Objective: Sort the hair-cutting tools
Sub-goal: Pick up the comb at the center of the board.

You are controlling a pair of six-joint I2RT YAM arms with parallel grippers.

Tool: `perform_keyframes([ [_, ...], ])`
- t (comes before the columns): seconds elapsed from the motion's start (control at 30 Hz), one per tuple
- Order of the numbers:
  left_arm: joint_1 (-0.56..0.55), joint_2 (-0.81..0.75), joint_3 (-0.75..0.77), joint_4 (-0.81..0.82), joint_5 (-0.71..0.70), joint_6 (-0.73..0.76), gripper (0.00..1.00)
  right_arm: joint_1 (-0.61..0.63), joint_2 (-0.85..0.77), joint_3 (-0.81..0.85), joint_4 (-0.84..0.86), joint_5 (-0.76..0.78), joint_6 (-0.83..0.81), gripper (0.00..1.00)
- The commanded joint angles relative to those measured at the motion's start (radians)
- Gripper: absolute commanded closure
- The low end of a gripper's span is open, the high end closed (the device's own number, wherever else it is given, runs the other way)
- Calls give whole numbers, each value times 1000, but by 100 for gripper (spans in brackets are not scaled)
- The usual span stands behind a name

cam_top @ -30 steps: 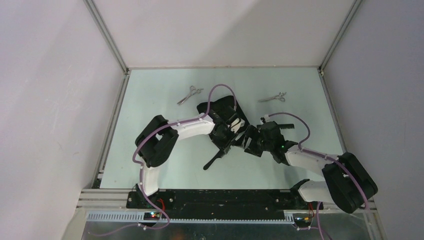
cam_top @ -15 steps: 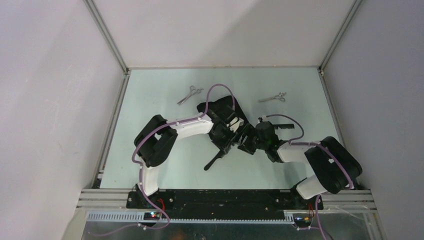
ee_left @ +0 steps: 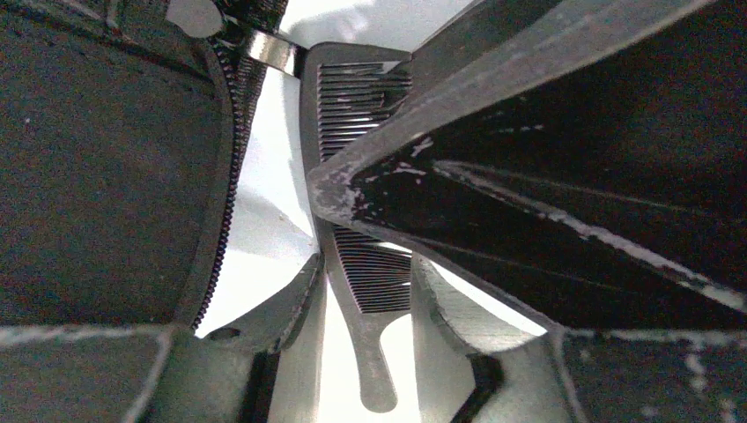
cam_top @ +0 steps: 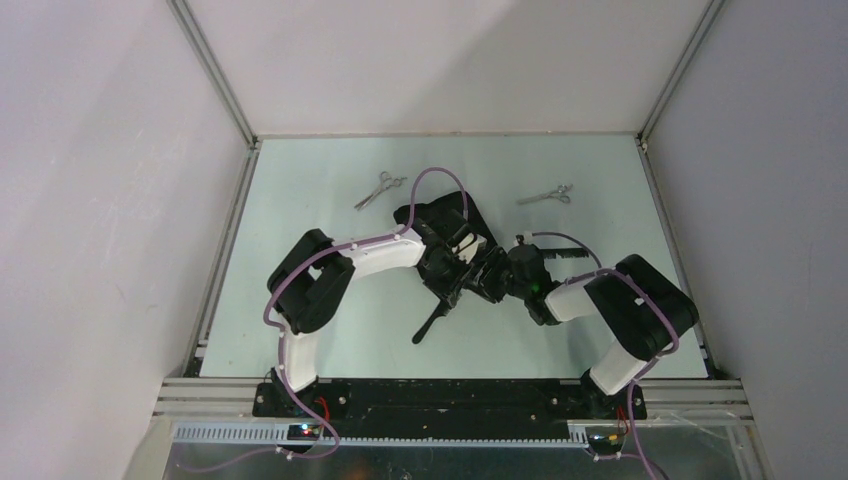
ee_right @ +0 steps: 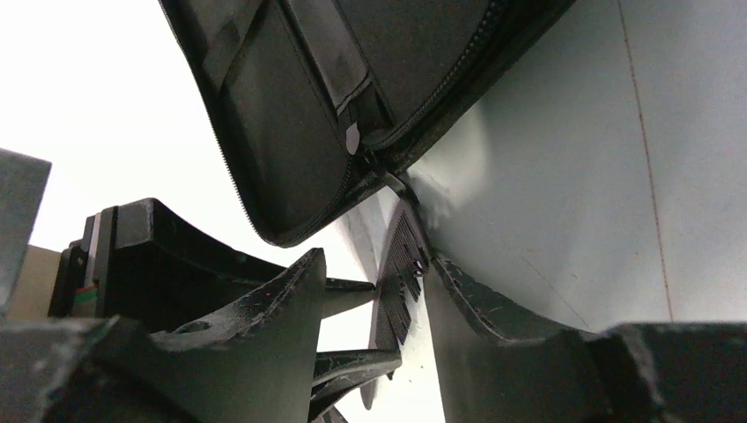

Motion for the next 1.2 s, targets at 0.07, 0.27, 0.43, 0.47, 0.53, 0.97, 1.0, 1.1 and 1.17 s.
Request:
perform_keyframes([
  [0.07,-13,42,-54,2,28,-2,95,11,104,-39,-46,48,-1,57],
  [0.27,-14,26,-65,17,31,-11,94,13,83,-49,-51,57,-22,87],
  [0.43,-15,-41,-100,62,30,-32,78,19,10,-50,-90,61,-73,100],
  [0.47,-14,-68,-107,70,26,-37,75,20,-25,-51,-111,64,-82,100],
  [0.53,-13,-114,-124,87,37,-51,68,23,-92,-56,-155,72,-103,100],
  [0.97,24,-582,-276,219,-49,-175,33,-48,-740,-51,-492,29,-391,100],
  [1.0,28,-639,-313,239,-49,-203,32,-73,-768,-47,-499,-14,-424,100],
  [1.1,49,-778,-384,358,-38,-256,31,-119,-865,-30,-517,-125,-471,100],
  [1.17,57,-840,-421,419,-20,-285,31,-141,-896,-13,-507,-189,-500,100],
])
